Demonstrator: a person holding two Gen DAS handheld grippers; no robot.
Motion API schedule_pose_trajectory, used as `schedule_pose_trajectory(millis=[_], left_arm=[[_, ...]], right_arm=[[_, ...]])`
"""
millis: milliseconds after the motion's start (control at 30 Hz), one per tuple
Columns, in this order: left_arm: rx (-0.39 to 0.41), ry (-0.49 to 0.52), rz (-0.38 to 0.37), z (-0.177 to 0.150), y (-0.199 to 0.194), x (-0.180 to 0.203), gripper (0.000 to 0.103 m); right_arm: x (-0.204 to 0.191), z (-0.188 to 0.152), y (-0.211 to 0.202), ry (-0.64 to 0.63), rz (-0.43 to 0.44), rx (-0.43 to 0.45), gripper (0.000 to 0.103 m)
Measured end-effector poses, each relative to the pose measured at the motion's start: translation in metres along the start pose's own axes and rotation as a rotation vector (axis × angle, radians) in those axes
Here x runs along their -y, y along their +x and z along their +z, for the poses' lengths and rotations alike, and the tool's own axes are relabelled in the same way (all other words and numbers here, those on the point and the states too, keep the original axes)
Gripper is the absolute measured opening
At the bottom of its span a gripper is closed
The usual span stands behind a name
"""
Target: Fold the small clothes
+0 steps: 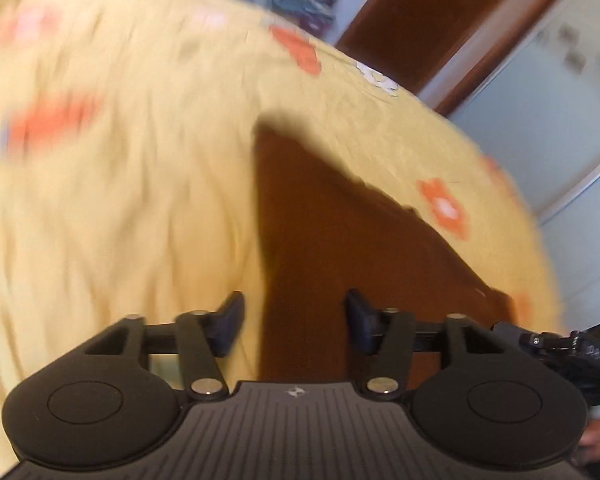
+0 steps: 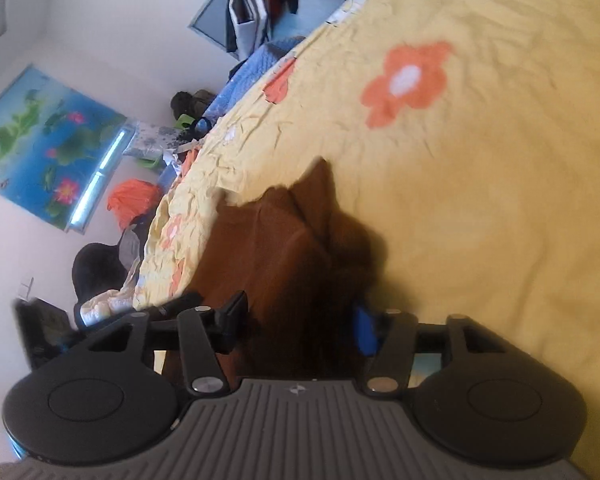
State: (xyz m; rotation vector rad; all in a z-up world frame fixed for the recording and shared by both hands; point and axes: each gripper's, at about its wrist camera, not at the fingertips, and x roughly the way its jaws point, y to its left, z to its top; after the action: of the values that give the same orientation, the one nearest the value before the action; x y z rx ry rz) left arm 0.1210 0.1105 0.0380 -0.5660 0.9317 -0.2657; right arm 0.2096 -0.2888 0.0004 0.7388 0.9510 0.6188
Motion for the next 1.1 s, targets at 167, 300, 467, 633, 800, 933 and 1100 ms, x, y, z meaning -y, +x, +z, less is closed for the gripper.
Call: schedule_pose_trajectory(millis=[167,300,467,633,800,933,1100], left_arm=[[0.001,-0.132,-0.235,-0.053,-0.024,-0.026,0.08],[0.019,-0.047,-0.168,-0.059,-0.024,-0.007,0.069],[-0.037,0.042,-0.06,-0.067,-0.035,0.006,0.026],[-0.006,0.17,0.009,-0.092,-0.046,0.01,0.034],[0.196,0.336,0.132,-0.098,-0.09,0.049,0.061],[0.319,0.546,0.123,-0.106,-0.084,0.089,0.084],[0.186,0.715,0.201,-0.121,0.003,0.111,0.085]], right_arm=[[-0.006,-0.039,-0.031,-0.007,0.113,-0.075,0.092],[-0.015,-0.051,-0.011,-0.045,0.072,-0.155,0.078],[-0.035,-0.066,-0.001,-0.179,0.019,-0.222,0.033],[-0.032,-0.087,-0.029,-0.221,0.015,-0.252,0.032],[-0.036,-0.068,-0.059,-0.186,0.048,-0.156,0.046],[-0.074,-0.026,-0.08,-0.251,0.097,0.034,0.053],[-0.109,0.003,0.004,-0.319,0.103,-0.077,0.069]])
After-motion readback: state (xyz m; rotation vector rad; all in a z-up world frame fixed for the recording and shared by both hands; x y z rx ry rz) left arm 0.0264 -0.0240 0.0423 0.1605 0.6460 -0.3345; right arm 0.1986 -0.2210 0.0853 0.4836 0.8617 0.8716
